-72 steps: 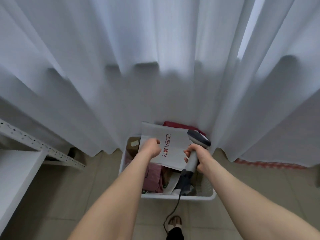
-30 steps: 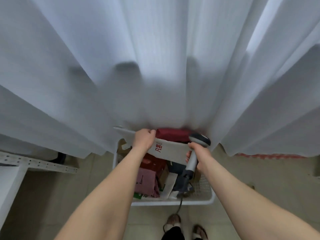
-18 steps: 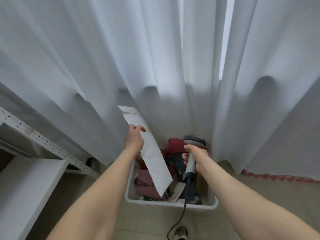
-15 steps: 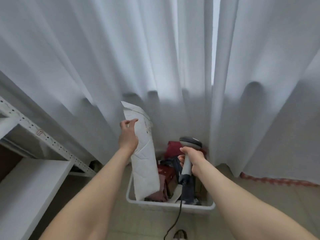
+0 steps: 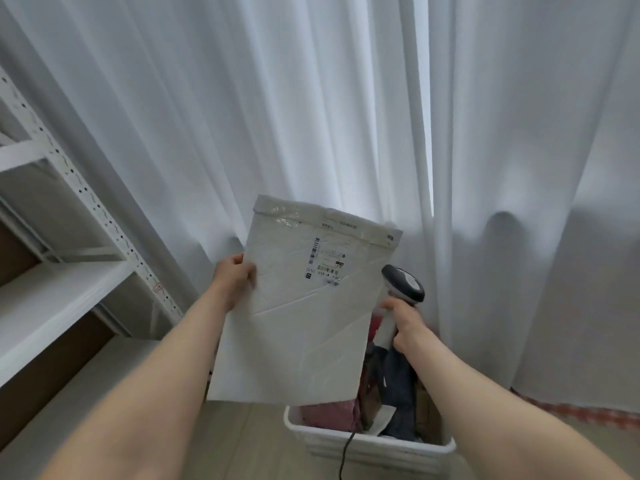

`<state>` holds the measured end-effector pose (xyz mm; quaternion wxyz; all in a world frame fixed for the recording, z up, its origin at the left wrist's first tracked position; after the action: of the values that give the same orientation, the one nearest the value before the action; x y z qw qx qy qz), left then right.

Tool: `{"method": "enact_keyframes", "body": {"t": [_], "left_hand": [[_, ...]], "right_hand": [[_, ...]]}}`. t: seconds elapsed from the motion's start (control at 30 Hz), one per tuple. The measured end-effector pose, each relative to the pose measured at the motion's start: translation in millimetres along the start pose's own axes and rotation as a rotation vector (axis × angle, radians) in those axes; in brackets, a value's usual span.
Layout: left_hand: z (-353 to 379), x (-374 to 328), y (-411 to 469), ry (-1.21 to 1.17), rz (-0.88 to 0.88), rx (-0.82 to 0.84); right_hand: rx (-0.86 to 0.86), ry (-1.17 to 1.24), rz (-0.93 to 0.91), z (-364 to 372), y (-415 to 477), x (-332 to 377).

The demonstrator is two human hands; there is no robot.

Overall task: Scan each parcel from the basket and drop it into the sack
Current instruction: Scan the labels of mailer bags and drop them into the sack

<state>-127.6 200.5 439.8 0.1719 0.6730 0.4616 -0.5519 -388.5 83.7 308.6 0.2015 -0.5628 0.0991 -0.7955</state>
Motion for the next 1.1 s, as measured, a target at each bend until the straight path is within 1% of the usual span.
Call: {"method": "enact_keyframes", "body": {"t": [0.07,0.13,0.17,0.27,0.33,0.4,0.47,0.53,0.6,0.7,0.8,0.83,0.9,0.93,1.0,1.03,1.1], "left_hand": [[-16.0,-3.2,-4.3,-0.048,-0.036,-0.008],[-30.5,-4.4,-8.5,-0.077,-0.054,0.004],[-36.1,-2.6,-8.8,-0.090,-0.073,0.044],[-50.9,8.1,-7.6,-0.093,-0.150,0.259],[-58.1,15.1,-4.9,0.016,-0.147,0.353],[-59.6,19.7,-4.3,0.100,-0.096,0.342],[-59.1,24.0,-2.5,0.093,-0.051,0.336],[-61.9,28.6,3.1,0.099,-0.051,0.330],[-68.7,29.9,7.7,0.180,-0.031,0.334],[-77.5,21.1,11.6,0.415,0.025,0.360],[-78.4,7.2,9.7,0.621,0.082,0.414],[-78.1,2.0,8.7,0.652,0.101,0.407],[-77.1,-9.5,4.9,0.632,0.147,0.365],[-76.7,-14.8,4.1,0.624,0.188,0.321],[-76.4,-22.7,1.2,0.685,0.289,0.190],[-76.0,-24.8,-1.4,0.730,0.335,0.117],[-74.9,-26.7,-1.8,0.766,0.360,-0.023]], "right_hand": [[-0.007,0.040,-0.016,8.1,-6.7,5.0],[0.024,0.082,-0.005,17.8,-11.8,5.3],[0.050,0.104,-0.006,24.0,-13.8,4.0],[0.062,0.130,-0.069,43.1,-18.5,-2.9],[0.061,0.088,-0.089,54.3,-24.5,-10.9],[0.077,0.050,-0.079,63.6,-29.6,-19.9],[0.073,0.003,-0.082,69.2,-34.6,-26.6],[0.056,-0.052,-0.126,72.8,-38.3,-26.2],[0.070,-0.093,-0.196,76.6,-42.3,-18.2],[0.133,-0.172,-0.279,83.6,-45.1,-3.1],[0.196,-0.204,-0.302,94.3,-52.0,9.0],[0.229,-0.201,-0.293,98.0,-54.2,11.0],[0.285,-0.211,-0.264,103.1,-59.0,12.1],[0.288,-0.270,-0.266,104.0,-59.3,10.8],[0.248,-0.430,-0.303,105.5,-60.1,7.8],[0.217,-0.478,-0.320,107.2,-60.8,6.3],[0.147,-0.512,-0.342,112.1,-61.5,3.5]]}}
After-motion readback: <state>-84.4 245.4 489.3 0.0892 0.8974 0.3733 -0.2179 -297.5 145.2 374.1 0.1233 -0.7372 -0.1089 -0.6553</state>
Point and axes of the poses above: each hand's wrist, its own y-axis towards the middle knuckle, its own z-axis out of the palm, x = y × z, the point moved 3 cm from there along y, towards the middle knuckle, and after that the axes turned 14 degrees about -z, right-handed, at the moved point
